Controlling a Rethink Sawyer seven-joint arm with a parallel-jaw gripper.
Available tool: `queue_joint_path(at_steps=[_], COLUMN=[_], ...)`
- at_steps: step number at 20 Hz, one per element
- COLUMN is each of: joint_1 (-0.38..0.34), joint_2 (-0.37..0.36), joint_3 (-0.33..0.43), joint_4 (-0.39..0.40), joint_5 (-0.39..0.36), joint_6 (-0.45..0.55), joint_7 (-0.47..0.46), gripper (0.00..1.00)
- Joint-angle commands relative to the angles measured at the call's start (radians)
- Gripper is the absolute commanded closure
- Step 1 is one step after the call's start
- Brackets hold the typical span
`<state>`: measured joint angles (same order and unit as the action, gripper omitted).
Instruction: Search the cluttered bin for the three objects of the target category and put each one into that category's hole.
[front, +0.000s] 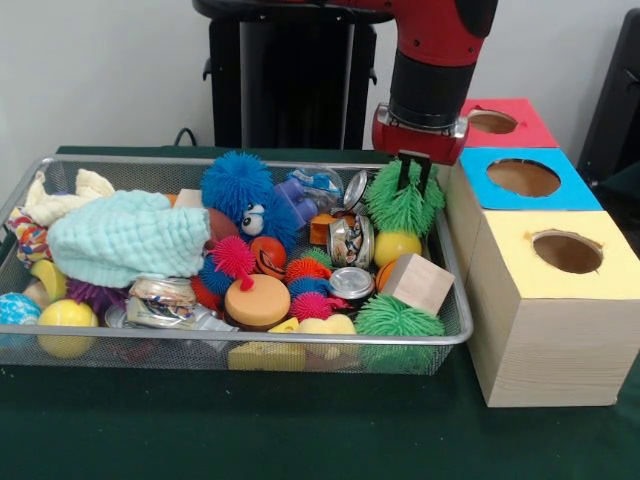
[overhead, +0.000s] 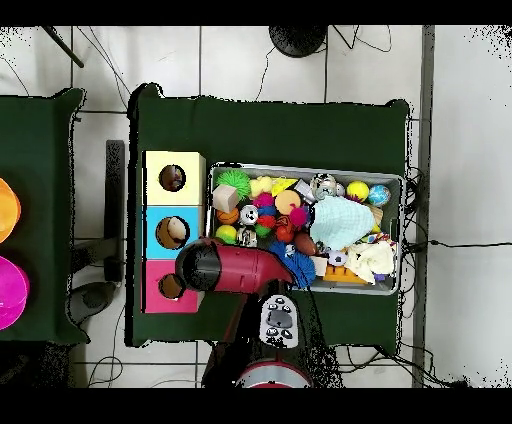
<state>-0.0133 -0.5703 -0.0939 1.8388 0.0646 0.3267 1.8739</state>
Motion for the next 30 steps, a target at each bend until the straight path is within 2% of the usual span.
queue_joint_path(at_steps=[1, 5, 7, 8, 11, 13, 17, 21, 24, 30], joint_1=[-0.013, -0.001, 0.018, 0.033, 0.071, 0.107, 0.15, 0.171, 0.194, 0.179], joint_2=[0.031, 0.026, 0.003, -0.01, -0.121, -0.184, -0.254, -0.291, -0.315, -0.328], joint_3=[0.04, 0.031, 0.017, 0.005, -0.039, -0.083, -0.142, -0.172, -0.204, -0.196], joint_4=[-0.009, 0.004, 0.013, -0.002, -0.022, -0.065, -0.13, -0.149, -0.151, -0.142], joint_5=[-0.07, -0.055, -0.031, -0.028, -0.026, -0.028, -0.033, -0.024, -0.029, -0.037], joint_6=[0.171, 0.141, 0.07, 0.092, 0.115, 0.156, 0.225, 0.272, 0.266, 0.17], joint_7=[0.012, 0.059, 0.116, 0.121, 0.132, 0.134, 0.126, 0.138, 0.155, 0.129], gripper=[1.0, 1.0, 1.0, 1.0, 1.0, 1.0, 1.0, 1.0, 1.0, 1.0])
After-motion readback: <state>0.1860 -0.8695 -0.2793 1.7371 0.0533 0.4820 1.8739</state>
